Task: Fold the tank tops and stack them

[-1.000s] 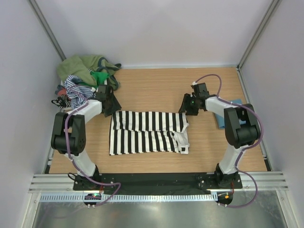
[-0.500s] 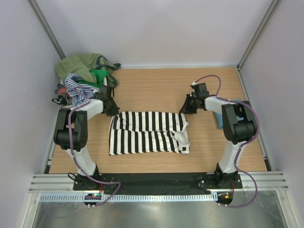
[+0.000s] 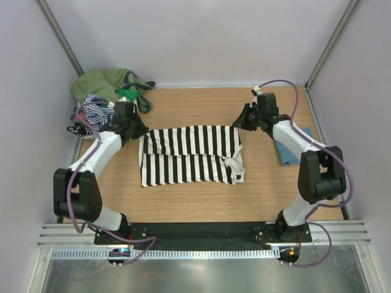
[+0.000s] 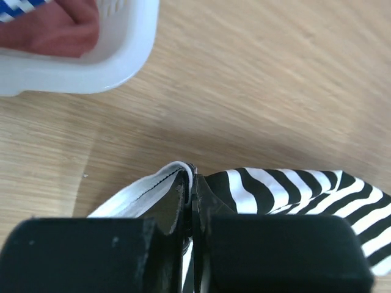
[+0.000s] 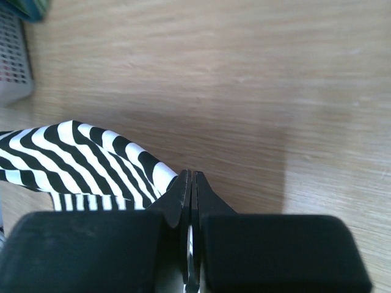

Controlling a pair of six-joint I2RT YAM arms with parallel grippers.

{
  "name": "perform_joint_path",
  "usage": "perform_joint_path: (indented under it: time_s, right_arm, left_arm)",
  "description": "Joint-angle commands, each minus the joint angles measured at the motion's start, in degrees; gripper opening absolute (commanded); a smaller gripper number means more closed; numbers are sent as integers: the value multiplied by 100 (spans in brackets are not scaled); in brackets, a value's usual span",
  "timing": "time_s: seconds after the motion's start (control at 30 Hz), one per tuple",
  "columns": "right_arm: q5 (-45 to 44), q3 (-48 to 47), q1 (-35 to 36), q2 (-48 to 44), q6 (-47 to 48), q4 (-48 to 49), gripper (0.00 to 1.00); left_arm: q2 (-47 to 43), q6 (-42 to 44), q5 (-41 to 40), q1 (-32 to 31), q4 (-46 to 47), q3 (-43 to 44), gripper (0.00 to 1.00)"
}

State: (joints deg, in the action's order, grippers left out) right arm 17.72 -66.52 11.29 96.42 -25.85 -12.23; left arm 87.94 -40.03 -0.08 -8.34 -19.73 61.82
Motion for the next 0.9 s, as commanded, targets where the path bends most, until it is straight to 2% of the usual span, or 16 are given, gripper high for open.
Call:
perform_joint_path:
  time_s: [0.0, 0.27, 0.43, 0.67, 0.87]
  right_arm:
    - [-215, -300, -48, -675, 97, 107, 1]
    - [-558, -107, -65, -1617, 159, 186, 1]
    - [-357, -255, -65, -2118, 185, 221, 1]
    - [-85, -687, -65, -2821, 264, -542, 1]
    - [293, -388, -57, -4033, 352, -1193, 1]
  left_arm:
    - [-767, -48, -212, 16, -321, 312, 0]
    - [-1955, -198, -195, 16, -532, 462, 0]
    - [-2684, -84, -37, 25, -654, 708, 0]
    - [-3387, 22, 358, 16, -1164, 1341, 0]
    - [-4161, -101, 754, -10, -1551, 1114, 0]
